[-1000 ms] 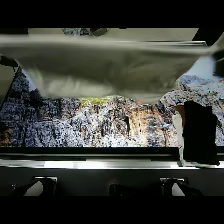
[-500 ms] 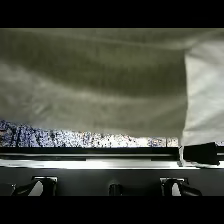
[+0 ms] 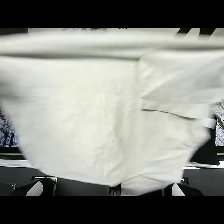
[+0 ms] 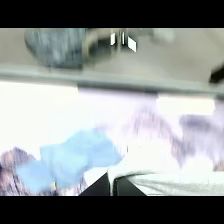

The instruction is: Fold the shirts.

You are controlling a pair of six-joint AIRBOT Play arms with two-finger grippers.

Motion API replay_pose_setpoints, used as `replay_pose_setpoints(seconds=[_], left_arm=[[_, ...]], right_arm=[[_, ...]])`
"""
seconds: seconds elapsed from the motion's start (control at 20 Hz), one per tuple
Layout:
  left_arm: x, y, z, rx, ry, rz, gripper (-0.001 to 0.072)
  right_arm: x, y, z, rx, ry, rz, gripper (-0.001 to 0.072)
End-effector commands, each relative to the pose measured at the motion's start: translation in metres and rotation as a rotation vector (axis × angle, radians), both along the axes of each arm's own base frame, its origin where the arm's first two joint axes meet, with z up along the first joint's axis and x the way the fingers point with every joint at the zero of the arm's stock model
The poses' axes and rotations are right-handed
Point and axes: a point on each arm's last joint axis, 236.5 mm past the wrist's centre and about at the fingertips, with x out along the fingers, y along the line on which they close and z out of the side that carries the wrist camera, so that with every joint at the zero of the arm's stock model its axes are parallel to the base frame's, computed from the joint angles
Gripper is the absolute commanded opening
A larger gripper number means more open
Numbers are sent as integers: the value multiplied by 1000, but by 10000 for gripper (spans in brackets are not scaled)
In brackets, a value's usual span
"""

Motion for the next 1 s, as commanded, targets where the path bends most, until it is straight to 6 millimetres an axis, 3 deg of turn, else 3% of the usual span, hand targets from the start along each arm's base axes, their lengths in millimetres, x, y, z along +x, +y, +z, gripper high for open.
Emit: replay_pose_setpoints(seconds=[0.0, 0.1, 0.2, 0.25, 0.4, 0.55, 0.65, 0.75, 0.9, 0.95], left_arm=[[54, 17, -170, -80, 416, -49, 23], [86, 24, -256, -139, 560, -43, 24], [114, 21, -319, -222, 652, -48, 23], [127, 18, -342, -266, 676, -50, 24], [164, 15, -384, -330, 693, -49, 24], [185, 16, -395, -319, 679, -57, 24], [187, 18, -382, -280, 653, -99, 24], [168, 13, -367, -272, 716, -166, 25], [100, 15, -376, -203, 988, -255, 24], [83, 22, -382, -183, 1067, -231, 24]], right_arm=[[58, 6, -169, 177, 533, 86, 44], [98, 30, -266, 226, 710, 128, 44], [148, 52, -331, 258, 719, 119, 44], [171, 58, -352, 279, 691, 98, 44], [223, 73, -389, 389, 585, 35, 44], [242, 69, -389, 416, 513, 12, 44], [228, 67, -372, 371, 549, 71, 45], [189, 65, -354, 297, 654, 139, 45], [97, 44, -348, 167, 966, 141, 46], [76, 36, -354, 142, 1036, 112, 45]])
